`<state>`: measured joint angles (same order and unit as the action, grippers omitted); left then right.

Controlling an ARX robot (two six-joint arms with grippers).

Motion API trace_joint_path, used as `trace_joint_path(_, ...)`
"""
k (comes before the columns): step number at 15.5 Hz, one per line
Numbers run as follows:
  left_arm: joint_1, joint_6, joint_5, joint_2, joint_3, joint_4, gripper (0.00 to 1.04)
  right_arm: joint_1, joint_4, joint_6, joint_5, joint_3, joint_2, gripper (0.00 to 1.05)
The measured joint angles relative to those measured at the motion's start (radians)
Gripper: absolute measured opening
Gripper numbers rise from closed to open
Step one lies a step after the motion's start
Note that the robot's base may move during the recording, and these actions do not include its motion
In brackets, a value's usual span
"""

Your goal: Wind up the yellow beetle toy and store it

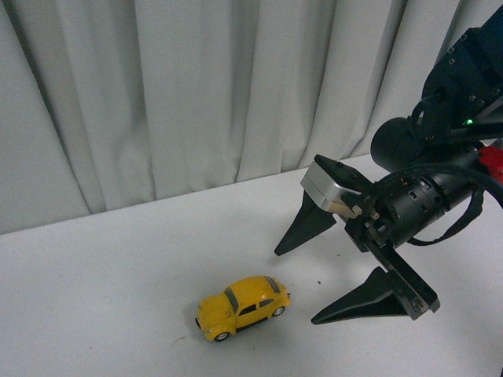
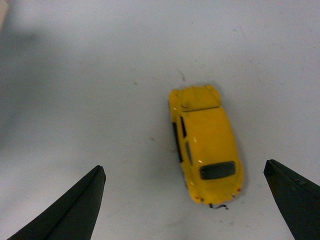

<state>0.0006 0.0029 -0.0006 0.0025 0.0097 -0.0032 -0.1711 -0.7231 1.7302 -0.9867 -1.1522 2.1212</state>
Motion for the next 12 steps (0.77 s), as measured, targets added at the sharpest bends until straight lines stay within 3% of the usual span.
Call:
trace_joint_path(4, 0.000, 0.000, 0.000, 0.000, 0.000, 0.000, 0.98, 0.014, 0.027, 0.000, 0.076, -0.074, 0.055, 0.98)
trace_joint_path(12, 0.000, 0.000, 0.000, 0.000, 0.000, 0.000, 0.98, 0.097, 0.109, 0.000, 0.127, -0.142, 0.105, 0.98)
